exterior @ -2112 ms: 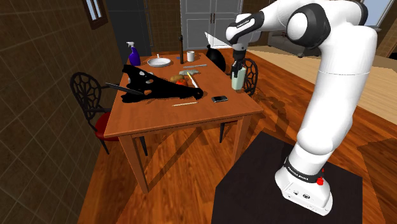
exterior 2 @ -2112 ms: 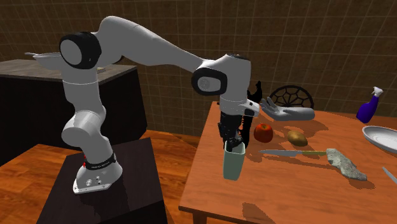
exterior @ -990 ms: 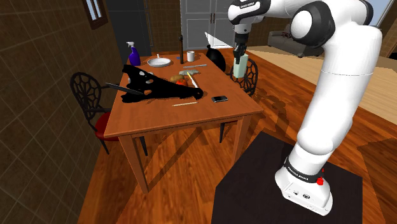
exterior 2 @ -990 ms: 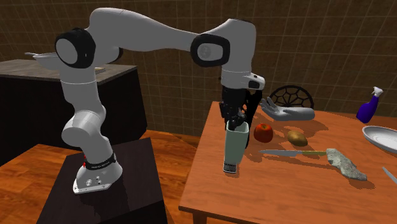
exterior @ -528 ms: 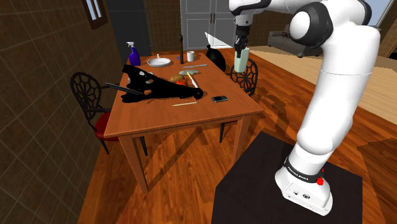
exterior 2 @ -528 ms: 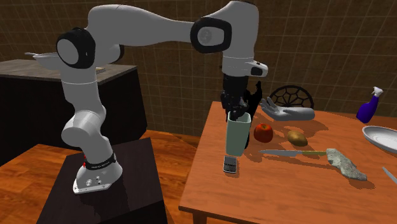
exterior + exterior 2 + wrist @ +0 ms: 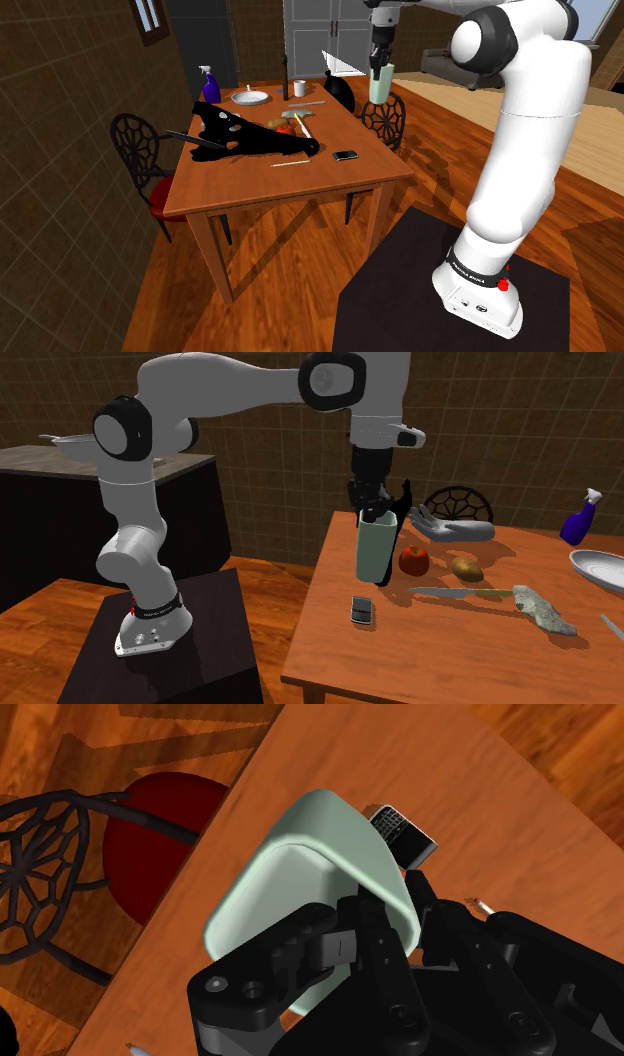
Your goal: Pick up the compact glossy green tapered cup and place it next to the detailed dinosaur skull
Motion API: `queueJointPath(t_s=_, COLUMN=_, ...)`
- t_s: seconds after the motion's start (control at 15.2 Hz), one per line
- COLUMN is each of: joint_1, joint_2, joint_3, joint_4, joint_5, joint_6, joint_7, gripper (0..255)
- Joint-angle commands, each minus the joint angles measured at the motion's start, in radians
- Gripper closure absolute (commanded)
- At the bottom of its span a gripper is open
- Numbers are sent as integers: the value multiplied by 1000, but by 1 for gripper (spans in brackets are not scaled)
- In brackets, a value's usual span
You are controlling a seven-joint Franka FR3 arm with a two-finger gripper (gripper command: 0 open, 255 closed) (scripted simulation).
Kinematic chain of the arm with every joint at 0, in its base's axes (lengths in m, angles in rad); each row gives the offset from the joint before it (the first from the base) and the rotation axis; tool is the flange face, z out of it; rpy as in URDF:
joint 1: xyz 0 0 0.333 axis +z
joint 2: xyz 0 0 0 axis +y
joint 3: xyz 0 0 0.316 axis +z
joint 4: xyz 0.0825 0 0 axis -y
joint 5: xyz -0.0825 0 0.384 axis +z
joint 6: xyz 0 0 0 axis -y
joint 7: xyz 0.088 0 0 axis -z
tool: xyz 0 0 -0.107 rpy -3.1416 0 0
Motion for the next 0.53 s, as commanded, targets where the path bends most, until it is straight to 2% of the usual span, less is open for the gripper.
queueJointPath(t_s=0.0, joint_1=-6, joint_2=14, joint_3=-2, joint_4=47, joint_5=6, joint_6=-34, joint_7=-5, gripper=255)
queueJointPath(t_s=0.46, joint_1=-30, joint_2=69, joint_3=-6, joint_4=220, joint_5=30, joint_6=-156, joint_7=-17, gripper=255)
